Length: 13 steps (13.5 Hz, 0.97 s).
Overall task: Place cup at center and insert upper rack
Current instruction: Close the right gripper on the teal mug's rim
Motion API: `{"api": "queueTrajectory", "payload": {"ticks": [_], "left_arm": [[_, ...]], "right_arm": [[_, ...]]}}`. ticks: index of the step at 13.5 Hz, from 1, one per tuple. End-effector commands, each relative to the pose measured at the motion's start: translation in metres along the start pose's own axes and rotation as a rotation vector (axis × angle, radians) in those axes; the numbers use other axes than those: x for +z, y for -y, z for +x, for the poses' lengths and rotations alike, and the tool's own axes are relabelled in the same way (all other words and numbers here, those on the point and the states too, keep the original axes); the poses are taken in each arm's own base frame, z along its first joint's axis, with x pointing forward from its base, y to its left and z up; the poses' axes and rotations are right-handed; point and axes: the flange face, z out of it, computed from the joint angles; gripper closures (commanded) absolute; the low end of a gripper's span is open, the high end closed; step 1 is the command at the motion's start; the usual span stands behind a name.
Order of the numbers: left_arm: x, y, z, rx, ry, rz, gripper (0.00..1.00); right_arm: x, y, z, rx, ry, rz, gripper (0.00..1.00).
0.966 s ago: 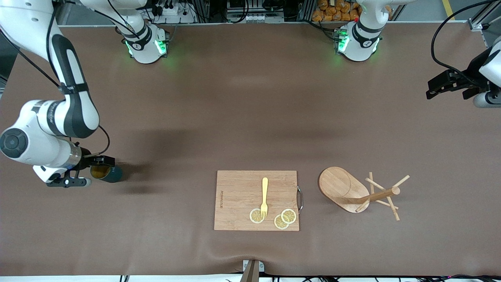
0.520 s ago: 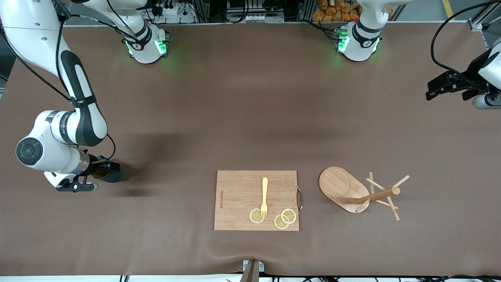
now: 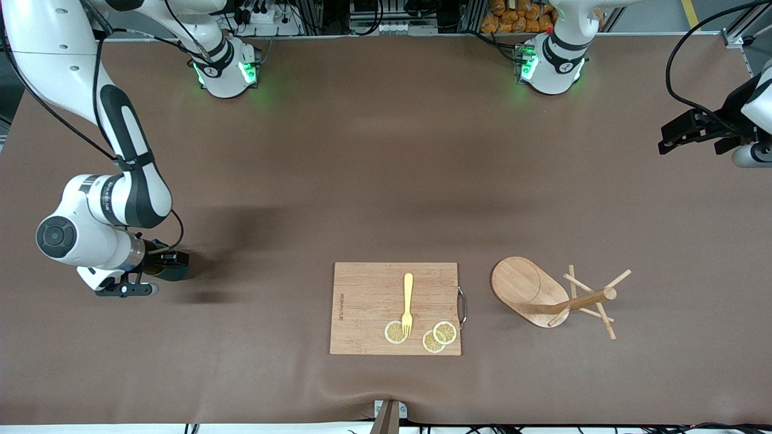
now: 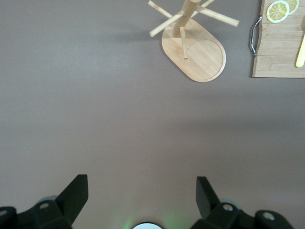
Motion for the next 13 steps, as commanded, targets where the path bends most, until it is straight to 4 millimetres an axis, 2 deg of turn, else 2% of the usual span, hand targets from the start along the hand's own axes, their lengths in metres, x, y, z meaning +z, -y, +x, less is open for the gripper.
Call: {"api": "queueTrajectory", "payload": {"ticks": [1, 2, 4, 10, 12, 13], "left_arm": [[-0.007, 0.000, -0.003, -0.008, -0.012, -0.020, 0.00], [-0.007, 0.000, -0.003, -0.006, -0.012, -0.021, 0.00], [-0.007, 0.000, -0.003, -0.005, -0.012, -0.021, 0.00], [-0.006, 0.000, -0.003, -0.002, -0.009, -0.020, 0.00], [-0.006, 0.000, -0.003, 0.001, -0.009, -0.020, 0.00], [-0.006, -0.001, -0.003, 0.003, -0.009, -0.021, 0.00]], "right_arm": [[-0.002, 0.010, 0.003, 0.000, -0.001, 0.010, 0.76], [-0.002, 0.012, 0.003, -0.003, 0.001, 0.010, 0.86], [-0.003, 0.012, 0.003, -0.003, -0.001, 0.010, 1.00], [-0.011, 0.015, 0.004, -0.006, -0.015, 0.009, 1.00], [-0.020, 0.025, 0.007, -0.018, -0.032, 0.008, 1.00], [-0.035, 0.032, 0.010, -0.024, -0.055, 0.007, 1.00]]}}
